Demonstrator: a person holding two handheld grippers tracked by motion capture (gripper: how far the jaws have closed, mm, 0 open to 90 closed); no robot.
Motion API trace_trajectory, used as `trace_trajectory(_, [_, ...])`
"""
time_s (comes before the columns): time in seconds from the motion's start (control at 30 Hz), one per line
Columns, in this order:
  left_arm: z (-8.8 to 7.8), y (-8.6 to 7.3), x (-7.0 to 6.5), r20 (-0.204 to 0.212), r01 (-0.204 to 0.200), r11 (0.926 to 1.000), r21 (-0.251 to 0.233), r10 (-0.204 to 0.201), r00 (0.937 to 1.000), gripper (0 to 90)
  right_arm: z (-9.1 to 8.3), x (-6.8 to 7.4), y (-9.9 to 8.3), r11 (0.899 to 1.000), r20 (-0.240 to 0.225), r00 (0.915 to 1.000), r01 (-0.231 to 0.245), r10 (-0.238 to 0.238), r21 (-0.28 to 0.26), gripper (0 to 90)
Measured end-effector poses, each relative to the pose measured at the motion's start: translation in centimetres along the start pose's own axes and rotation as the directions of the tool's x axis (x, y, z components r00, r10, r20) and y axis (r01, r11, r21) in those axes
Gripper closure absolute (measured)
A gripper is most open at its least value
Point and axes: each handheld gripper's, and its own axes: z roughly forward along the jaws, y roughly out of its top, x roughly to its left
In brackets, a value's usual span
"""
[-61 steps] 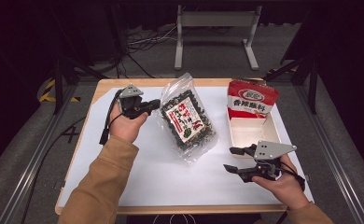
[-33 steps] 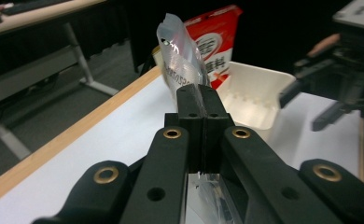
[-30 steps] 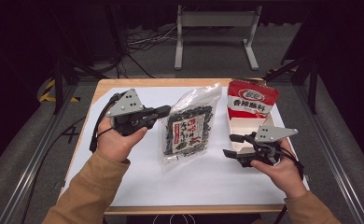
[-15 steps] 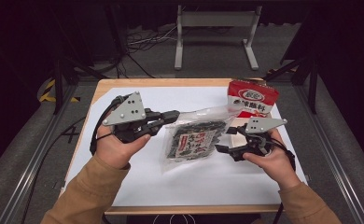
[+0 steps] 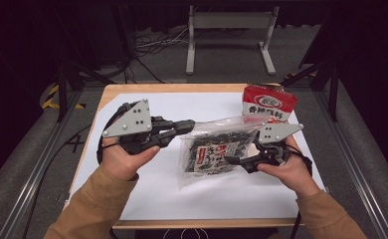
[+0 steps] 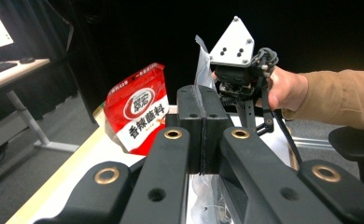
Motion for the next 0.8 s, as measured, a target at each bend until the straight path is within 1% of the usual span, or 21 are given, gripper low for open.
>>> trace_trajectory(0.07, [-0.1, 0.0, 0.1, -0.005, 0.006, 1.0000, -0.006, -0.006, 1.0000, 90.0, -0.2, 0.1, 0.2, 1.000, -0.007, 0.9996, 0.028, -0.028, 0.006, 43.4])
trace_trajectory(0.1, [-0.2, 0.0, 0.2, -0.005, 0.007, 1.0000, -0.006, -0.007, 1.0000, 90.0, -0.3, 0.1, 0.3, 0.999, -0.012, 0.9988, 0.047, -0.047, 0.018, 47.8])
trace_trajectory(0.13, [-0.2, -0.1, 0.3, -0.010, 0.008, 0.9999, -0.007, -0.008, 0.9999, 90.0, -0.5, 0.1, 0.4, 0.998, -0.022, 0.9983, 0.054, -0.054, 0.023, 51.7])
trace_trajectory(0.2, [-0.3, -0.2, 0.5, -0.010, 0.020, 0.9997, -0.013, -0.020, 0.9997, 90.0, -0.7, 0.1, 0.5, 0.998, -0.051, 0.9973, 0.054, -0.053, 0.024, 60.7])
trace_trajectory(0.27, [-0.4, -0.3, 0.7, -0.007, 0.033, 0.9993, -0.019, -0.033, 0.9994, 90.0, -1.0, 0.2, 0.6, 0.997, -0.058, 0.9954, 0.078, -0.076, 0.026, 64.8])
trace_trajectory(0.33, [-0.5, -0.4, 0.9, -0.004, 0.042, 0.9988, -0.024, -0.042, 0.9991, 90.0, -1.1, 0.3, 0.7, 0.996, -0.068, 0.9937, 0.091, -0.089, 0.027, 67.3])
trace_trajectory(0.4, [-0.6, -0.4, 1.0, -0.005, 0.043, 0.9988, -0.026, -0.043, 0.9991, 90.0, -1.2, 0.3, 0.8, 0.996, -0.089, 0.9922, 0.090, -0.088, 0.023, 69.4])
trace_trajectory(0.43, [-0.6, -0.4, 1.0, -0.005, 0.043, 0.9988, -0.026, -0.043, 0.9991, 90.0, -1.3, 0.4, 0.8, 0.995, -0.093, 0.9912, 0.096, -0.094, 0.017, 70.5])
trace_trajectory(0.47, [-0.6, -0.4, 1.2, 0.001, 0.055, 0.9980, -0.031, -0.055, 0.9985, 90.0, -1.4, 0.4, 0.8, 0.995, -0.095, 0.9910, 0.096, -0.094, 0.014, 71.5])
trace_trajectory(0.57, [-0.7, -0.4, 1.3, 0.007, 0.064, 0.9973, -0.035, -0.064, 0.9979, 90.0, -1.6, 0.5, 1.0, 0.995, -0.099, 0.9900, 0.102, -0.101, 0.007, 72.5])
trace_trajectory(0.7, [-0.6, -0.5, 1.4, 0.020, 0.066, 0.9971, -0.040, -0.065, 0.9977, 89.9, -2.0, 0.5, 1.2, 0.994, -0.106, 0.9887, 0.108, -0.106, 0.013, 73.2])
trace_trajectory(0.77, [-0.6, -0.5, 1.4, 0.020, 0.067, 0.9969, -0.040, -0.066, 0.9976, 87.2, -2.2, 0.5, 1.3, 0.995, -0.116, 0.9882, 0.103, -0.100, 0.017, 73.4])
trace_trajectory(0.8, [-0.6, -0.6, 1.4, 0.026, 0.087, 0.9951, -0.047, -0.086, 0.9959, 84.0, -2.4, 0.5, 1.3, 0.995, -0.118, 0.9882, 0.101, -0.098, 0.019, 73.4])
